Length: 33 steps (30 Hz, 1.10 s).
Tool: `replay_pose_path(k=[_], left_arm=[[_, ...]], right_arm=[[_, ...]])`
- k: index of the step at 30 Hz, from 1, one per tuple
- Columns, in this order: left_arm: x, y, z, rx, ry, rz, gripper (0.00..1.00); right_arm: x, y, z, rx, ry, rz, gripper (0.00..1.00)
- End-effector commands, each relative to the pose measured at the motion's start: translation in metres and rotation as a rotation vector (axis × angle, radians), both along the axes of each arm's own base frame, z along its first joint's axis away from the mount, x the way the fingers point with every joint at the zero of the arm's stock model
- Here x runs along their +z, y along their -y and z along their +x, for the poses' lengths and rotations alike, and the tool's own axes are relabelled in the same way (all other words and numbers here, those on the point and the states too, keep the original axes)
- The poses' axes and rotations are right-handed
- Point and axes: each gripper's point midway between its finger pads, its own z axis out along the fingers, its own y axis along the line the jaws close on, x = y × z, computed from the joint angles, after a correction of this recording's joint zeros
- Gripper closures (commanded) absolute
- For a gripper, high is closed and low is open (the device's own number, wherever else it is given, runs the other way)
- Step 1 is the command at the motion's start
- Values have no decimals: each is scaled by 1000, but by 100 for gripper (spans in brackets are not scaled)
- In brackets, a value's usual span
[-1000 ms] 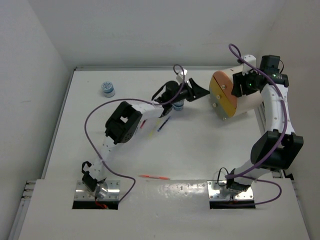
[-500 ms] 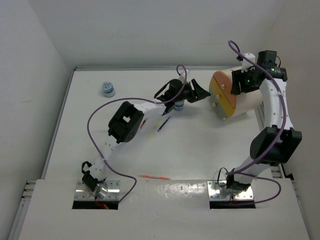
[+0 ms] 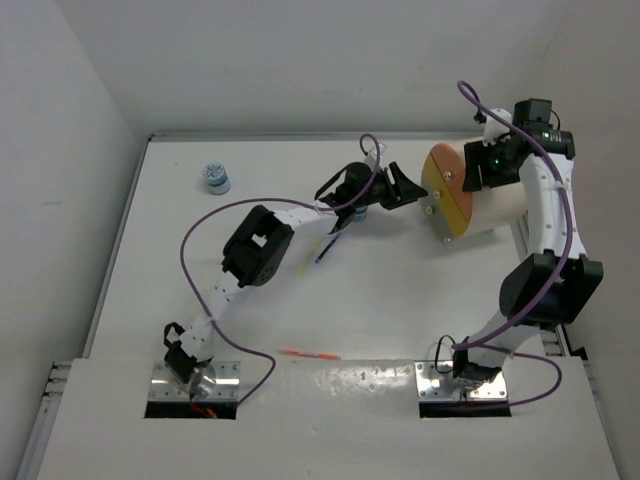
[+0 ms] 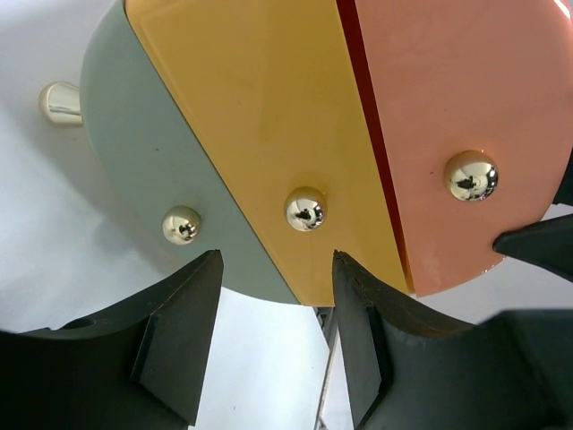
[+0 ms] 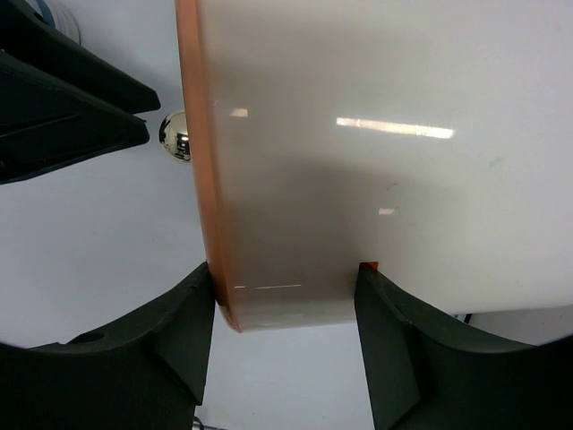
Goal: Sort the stationery into containers
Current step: Open the drawer in the storage box.
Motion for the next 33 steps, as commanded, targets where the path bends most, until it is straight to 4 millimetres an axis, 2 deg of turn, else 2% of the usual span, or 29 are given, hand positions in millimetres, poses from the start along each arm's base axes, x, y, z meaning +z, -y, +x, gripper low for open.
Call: replay_pose_path(k=[1,12,17,18,23,25,29,33], left_arm=[[36,6,3,10,76,-79,42],[36,7,3,12,74,-98,41],[38,5,4,16,81,-105,41],[42,4,5,18,96,-110,41],[63,-2,13,56,169,-112,41],[62,0,13,51,163,-104,41],[47,1,13,51,127,-82,41],[46,-1,13,52,120,-84,41]], right_arm=[[-45,-26,-100,-73,-503,129,47],[-44,-21,-89,-74,-378,96,37],[-34,-18,-74,-76,-343,91,32],[-34,-18,-73,-78,-341,94,30],[-31,-18,-67,-74,-337,99,29],[-28,-16,-61,-83,-317,94,29],[-21,-9,-54,-96,-299,59,29],[-15,-8,-52,-104,-279,57,29]])
